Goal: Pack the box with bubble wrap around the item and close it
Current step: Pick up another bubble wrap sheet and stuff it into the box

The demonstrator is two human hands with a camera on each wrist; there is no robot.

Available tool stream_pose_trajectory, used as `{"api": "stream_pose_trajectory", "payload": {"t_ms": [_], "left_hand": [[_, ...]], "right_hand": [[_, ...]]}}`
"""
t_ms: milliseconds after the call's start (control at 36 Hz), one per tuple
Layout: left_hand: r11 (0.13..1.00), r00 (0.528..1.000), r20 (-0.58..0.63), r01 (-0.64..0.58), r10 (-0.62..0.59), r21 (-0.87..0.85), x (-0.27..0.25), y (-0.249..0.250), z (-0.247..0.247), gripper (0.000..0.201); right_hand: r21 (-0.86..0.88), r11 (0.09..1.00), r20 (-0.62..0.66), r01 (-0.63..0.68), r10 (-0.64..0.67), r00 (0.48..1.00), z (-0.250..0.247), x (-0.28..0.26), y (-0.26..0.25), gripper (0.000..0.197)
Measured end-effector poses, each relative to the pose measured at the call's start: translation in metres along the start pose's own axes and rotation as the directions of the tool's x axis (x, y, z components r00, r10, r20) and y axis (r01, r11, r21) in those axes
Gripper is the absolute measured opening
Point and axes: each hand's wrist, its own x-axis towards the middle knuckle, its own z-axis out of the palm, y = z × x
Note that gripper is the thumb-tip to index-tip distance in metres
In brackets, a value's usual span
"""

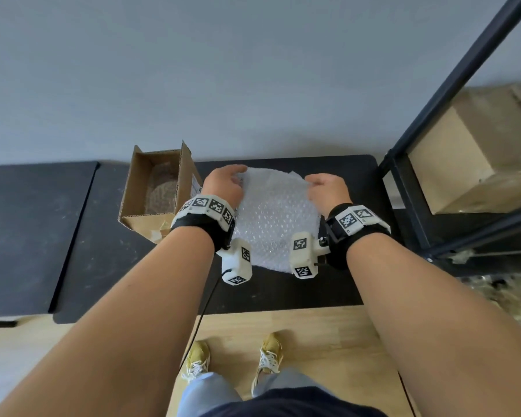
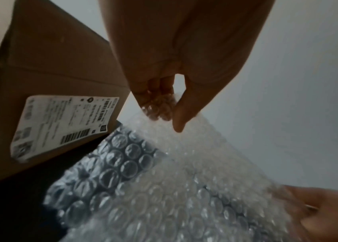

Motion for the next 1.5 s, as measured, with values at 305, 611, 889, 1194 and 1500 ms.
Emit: {"api": "stream_pose_trajectory", "payload": {"t_ms": [305,611,889,1194,1500], "left_hand": [[0.831,0.988,0.113,0.023,-0.102,0.555,-0.004,0.018,-0.010,0.039],[0.999,0.980,0.198,0.013,-0.005,-0.038,-0.007,0.038,-0.011,0.018],[0.798,0.953,0.261,0.278,-0.156,-0.536,-0.007,0.037,-0.033,0.021],[0.938,0.970,-0.127,0.160,-0.207,-0.308,-0.003,0.023,-0.050,0.040],[0.970,0.890,-0.416,0.098,-0.185,-0.222,-0.004,-0.017,-0.117,0.027]], "right_hand": [[-0.080,0.995,-0.157,0.057,-0.069,0.985,0.004,-0.003,-0.026,0.016],[0.057,0.994,-0.135,0.092,-0.084,0.987,0.011,-0.002,-0.059,0.041],[0.092,0.995,0.188,-0.048,0.030,0.982,0.021,-0.020,-0.062,0.020],[0.178,0.979,0.097,0.095,-0.113,0.989,0.027,-0.017,-0.080,0.074],[0.067,0.941,0.163,0.333,-0.340,0.926,0.084,-0.032,-0.144,0.040]]}}
